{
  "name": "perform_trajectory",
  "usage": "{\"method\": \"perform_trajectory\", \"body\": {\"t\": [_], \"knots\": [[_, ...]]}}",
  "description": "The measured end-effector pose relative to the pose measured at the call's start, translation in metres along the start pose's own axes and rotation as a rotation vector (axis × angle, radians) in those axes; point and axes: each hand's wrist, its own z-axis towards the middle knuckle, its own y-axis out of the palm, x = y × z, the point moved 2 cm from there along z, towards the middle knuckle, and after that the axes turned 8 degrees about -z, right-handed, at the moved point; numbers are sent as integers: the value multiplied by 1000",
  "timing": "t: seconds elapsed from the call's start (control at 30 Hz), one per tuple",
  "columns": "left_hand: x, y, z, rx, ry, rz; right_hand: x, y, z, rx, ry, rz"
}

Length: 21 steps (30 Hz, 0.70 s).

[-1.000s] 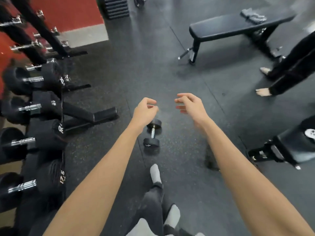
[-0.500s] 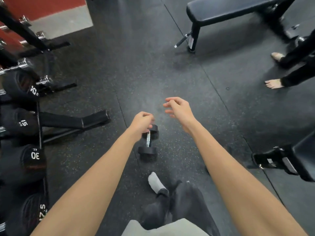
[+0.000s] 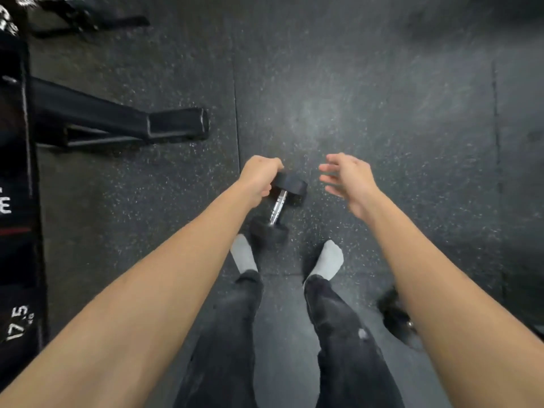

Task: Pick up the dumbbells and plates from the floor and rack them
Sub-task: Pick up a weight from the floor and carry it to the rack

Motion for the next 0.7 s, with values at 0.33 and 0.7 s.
{"method": "perform_trajectory", "body": {"t": [0.33,0.7], "knots": [[-83,39,235,13,-159,96,95,77,221,16,233,-124],[-127,90,371,-37,-503,6,187,116,324,-22,687,219]]}}
